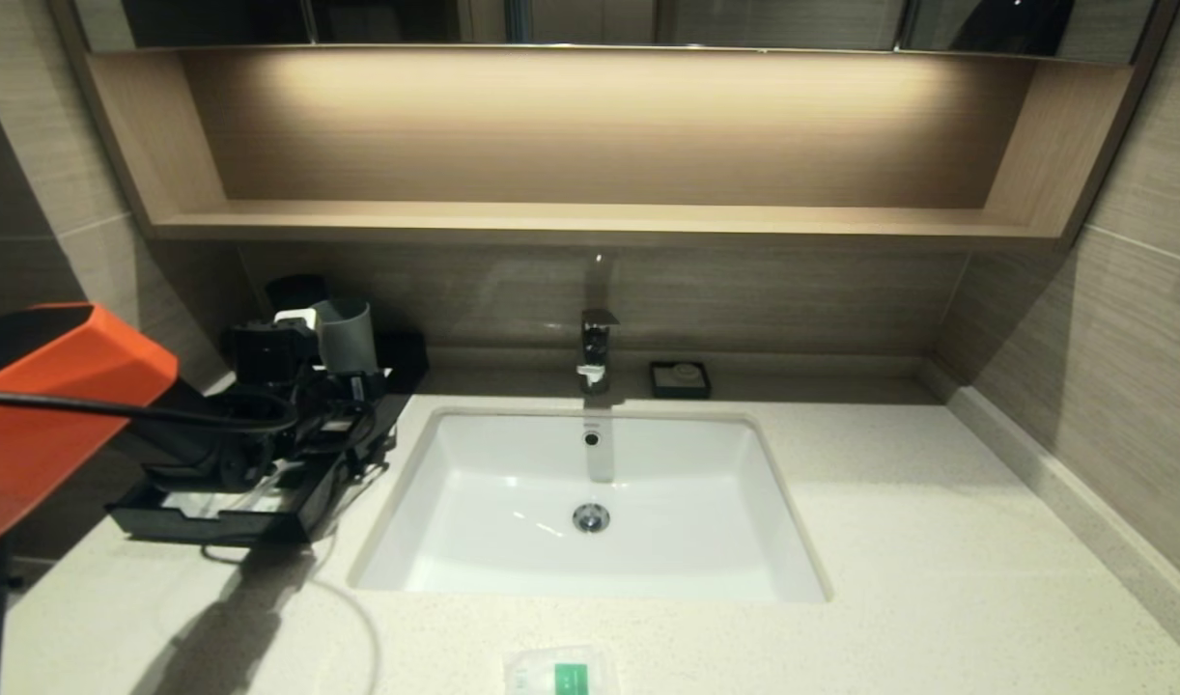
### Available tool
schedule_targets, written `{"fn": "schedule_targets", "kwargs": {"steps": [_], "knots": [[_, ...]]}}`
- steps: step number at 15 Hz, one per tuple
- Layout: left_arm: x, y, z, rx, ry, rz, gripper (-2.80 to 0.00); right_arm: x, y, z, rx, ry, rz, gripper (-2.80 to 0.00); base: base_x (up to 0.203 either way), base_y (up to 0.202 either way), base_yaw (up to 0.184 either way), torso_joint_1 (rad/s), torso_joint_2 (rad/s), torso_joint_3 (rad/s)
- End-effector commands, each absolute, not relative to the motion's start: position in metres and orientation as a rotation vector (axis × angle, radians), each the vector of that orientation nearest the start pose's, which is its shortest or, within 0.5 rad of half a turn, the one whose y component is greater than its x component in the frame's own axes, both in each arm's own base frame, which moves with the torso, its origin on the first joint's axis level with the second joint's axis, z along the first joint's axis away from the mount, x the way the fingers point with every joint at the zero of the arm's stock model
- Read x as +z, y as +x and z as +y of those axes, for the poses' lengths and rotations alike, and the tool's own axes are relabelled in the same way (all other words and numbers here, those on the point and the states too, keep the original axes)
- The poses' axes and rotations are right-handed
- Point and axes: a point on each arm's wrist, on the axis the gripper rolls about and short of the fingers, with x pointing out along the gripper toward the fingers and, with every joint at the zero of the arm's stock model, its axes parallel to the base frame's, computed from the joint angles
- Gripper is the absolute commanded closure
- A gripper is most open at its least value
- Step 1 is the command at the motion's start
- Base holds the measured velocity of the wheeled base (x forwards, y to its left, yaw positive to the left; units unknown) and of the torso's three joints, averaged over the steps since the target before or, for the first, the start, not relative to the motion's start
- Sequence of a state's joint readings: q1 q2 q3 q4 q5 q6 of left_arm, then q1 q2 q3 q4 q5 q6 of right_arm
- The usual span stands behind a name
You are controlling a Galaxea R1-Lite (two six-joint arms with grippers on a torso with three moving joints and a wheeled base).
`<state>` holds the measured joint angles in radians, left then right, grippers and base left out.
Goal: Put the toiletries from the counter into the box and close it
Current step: Place the cup on the storage box
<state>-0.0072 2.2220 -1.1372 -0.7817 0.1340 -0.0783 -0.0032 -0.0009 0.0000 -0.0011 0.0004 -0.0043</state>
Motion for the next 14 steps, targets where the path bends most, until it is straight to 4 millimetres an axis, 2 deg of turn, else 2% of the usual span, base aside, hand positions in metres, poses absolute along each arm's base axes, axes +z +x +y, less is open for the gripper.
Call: {"fn": "schedule_targets", "kwargs": {"steps": [1, 4, 5, 14], "knots": [[0.0872, 0.4296, 0.0011, 0.141, -0.057, 0.288, -2.8, 0.0752, -0.0227, 0.0001, -0.003, -0.005, 0.0, 0.0, 0.0, 0.0, 0.0, 0.0, 0.0, 0.0], [0.0897, 0.4317, 0.0017, 0.141, -0.052, 0.272, -2.8, 0.0752, -0.0227, 0.0001, -0.003, -0.005, 0.0, 0.0, 0.0, 0.0, 0.0, 0.0, 0.0, 0.0], [0.0877, 0.433, 0.0017, 0.141, -0.052, 0.274, 0.0, 0.0752, -0.0227, 0.0001, -0.003, -0.005, 0.0, 0.0, 0.0, 0.0, 0.0, 0.0, 0.0, 0.0], [0.0856, 0.4377, 0.0044, 0.147, -0.054, 0.26, 0.0, 0.0752, -0.0227, 0.0001, -0.003, -0.005, 0.0, 0.0, 0.0, 0.0, 0.0, 0.0, 0.0, 0.0]]}}
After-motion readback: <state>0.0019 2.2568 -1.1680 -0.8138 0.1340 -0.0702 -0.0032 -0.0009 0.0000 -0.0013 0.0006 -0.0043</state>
